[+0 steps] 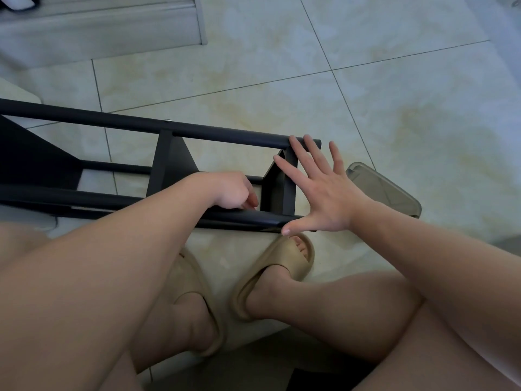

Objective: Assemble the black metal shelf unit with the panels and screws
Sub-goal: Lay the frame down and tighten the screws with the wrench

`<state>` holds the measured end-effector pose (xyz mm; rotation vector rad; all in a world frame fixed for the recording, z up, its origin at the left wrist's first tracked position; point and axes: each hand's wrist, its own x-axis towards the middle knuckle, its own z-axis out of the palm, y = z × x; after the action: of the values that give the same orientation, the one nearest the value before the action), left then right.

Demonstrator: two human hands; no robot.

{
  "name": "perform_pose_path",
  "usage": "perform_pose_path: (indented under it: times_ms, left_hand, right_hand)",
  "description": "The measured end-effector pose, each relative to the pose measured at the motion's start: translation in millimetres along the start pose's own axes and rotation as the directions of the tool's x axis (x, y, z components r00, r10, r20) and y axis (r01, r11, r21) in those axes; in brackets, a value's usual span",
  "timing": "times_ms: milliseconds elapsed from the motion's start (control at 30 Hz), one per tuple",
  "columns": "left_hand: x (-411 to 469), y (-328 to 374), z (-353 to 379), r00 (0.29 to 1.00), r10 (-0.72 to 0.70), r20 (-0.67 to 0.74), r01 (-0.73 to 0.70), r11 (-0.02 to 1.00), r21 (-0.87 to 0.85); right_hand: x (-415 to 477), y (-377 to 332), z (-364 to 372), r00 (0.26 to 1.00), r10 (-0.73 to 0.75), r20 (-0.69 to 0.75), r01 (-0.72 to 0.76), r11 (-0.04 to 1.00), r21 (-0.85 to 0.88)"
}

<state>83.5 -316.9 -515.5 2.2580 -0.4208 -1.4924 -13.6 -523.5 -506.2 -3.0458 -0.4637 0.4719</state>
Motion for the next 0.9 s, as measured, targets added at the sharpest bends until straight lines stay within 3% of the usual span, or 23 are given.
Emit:
perform_pose_path:
  times_ms: [133, 333, 500, 900]
  left_hand:
    - [1.7, -0.5, -0.5, 1.0, 0.01, 0.023, -0.013, 0.993, 0.115]
    - [9.7, 2.7, 2.0, 0.998, 0.069, 0.003, -0.069, 0.991, 0.119]
    - [15.4, 16.7, 8.6, 0.984, 0.178, 0.008, -0.178, 0.981, 0.074]
    - [15.6, 18.4, 20.7, 0.992, 0.127, -0.006, -0.127, 0.989, -0.079]
  right_hand:
    - [1.9, -0.9, -1.2, 1.0, 0.011, 0.007, -0.011, 1.0, -0.011]
    - [3.8, -0.4, -2.1, 1.0, 0.016, -0.006, -0.016, 1.0, 0.012]
    - [4.6, 1.5, -4.1, 1.0, 0.03, -0.01, -0.03, 0.999, 0.027]
    - [10.5, -1.3, -8.1, 0.999, 0.015, 0.044, -0.015, 1.0, -0.01]
